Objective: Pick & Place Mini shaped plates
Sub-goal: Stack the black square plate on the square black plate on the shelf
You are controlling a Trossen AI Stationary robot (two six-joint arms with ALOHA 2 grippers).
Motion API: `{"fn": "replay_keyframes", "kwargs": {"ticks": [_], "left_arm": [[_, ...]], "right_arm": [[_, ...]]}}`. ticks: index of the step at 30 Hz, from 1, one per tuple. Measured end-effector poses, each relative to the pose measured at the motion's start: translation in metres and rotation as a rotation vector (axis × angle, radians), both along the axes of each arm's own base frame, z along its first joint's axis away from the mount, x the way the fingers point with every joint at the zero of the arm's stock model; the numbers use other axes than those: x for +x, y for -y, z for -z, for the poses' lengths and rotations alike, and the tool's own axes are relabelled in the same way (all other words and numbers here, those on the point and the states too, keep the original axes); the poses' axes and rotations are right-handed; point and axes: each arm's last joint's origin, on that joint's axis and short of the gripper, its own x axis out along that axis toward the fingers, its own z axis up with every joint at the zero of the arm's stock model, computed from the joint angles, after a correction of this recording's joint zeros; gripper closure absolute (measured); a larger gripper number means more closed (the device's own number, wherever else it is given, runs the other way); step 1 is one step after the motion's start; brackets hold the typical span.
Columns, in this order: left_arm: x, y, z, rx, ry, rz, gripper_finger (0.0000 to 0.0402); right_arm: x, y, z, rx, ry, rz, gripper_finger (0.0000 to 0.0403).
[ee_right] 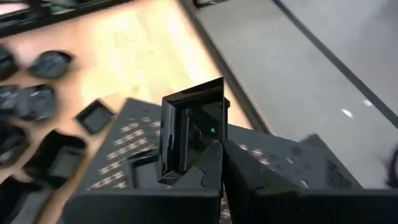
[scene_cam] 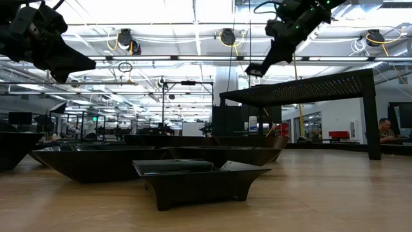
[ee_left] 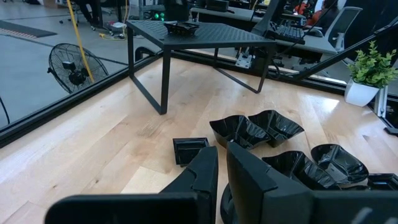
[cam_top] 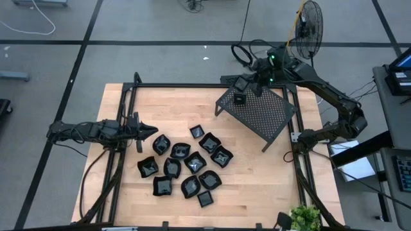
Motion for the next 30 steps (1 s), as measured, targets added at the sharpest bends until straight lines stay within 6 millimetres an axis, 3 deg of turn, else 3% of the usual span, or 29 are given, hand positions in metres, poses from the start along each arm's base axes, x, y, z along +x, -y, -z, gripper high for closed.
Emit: {"fn": "replay_keyframes", "kwargs": {"ticks": [10, 30], "left_arm": [[0.0, 0.0, 0.0, 0.0, -0.001, 0.0, 0.0366], [0.0, 0.0, 0.0, 0.0, 0.0, 0.0, 0.0366]], "right_arm": [[0.012, -0.015, 0.014, 0.007, -0.116, -0.151, 0.0402], [0.014, -0.021, 0.028, -0.036, -0.216, -0.175, 0.0403]]}}
